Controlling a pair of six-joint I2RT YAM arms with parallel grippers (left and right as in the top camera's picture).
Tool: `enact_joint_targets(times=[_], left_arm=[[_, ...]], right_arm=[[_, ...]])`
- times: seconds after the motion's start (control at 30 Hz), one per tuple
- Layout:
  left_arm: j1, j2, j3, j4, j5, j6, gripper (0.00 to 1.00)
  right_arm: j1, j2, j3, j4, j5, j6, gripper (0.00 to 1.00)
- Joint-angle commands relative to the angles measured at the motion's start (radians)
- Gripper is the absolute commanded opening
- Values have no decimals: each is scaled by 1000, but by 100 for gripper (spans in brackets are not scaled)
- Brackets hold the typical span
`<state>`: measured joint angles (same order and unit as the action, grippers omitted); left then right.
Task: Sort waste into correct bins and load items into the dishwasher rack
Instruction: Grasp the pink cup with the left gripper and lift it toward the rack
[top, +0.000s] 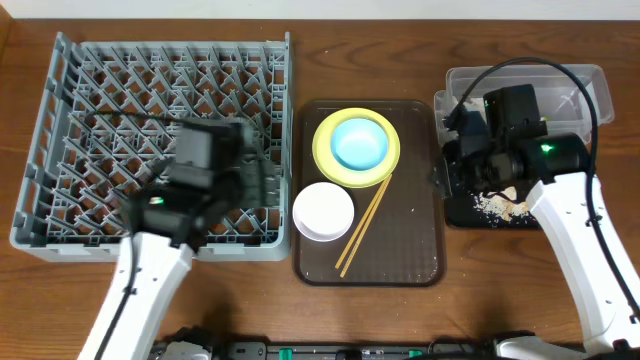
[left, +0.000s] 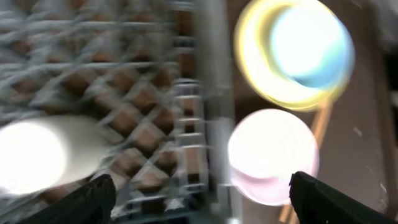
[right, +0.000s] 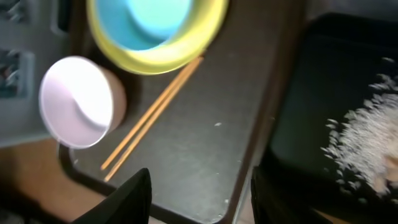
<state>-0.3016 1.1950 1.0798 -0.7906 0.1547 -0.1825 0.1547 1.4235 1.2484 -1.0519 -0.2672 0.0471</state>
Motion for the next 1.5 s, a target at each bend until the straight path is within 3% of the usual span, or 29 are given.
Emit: enact_joint_targets(times=[0.0,0.27,0.63,0.83,1.23,1.37,1.47], left_arm=[[-98,56,18,36,10,2,90],[-298,272,18,179,10,2,88],[-404,526,18,248,10,2,77],[-420,590,18,250,10,2,59],[-439,586,18,254,45,1,14],[-442,556,18,250,44,-1,6],[-443,517,18,242,45,-2,6]], right_arm=[[-45,-34,16,0,69,72,50],[-97,-83,16,-5,69,71,54],[-97,-82,16,-14,69,71,54],[-97,-82,16,-15,69,71,55],[-97,-82,16,-16,69,71,55],[-97,-82,16,-20,69,68,55],[-97,-82,16,-23,79,68,55]])
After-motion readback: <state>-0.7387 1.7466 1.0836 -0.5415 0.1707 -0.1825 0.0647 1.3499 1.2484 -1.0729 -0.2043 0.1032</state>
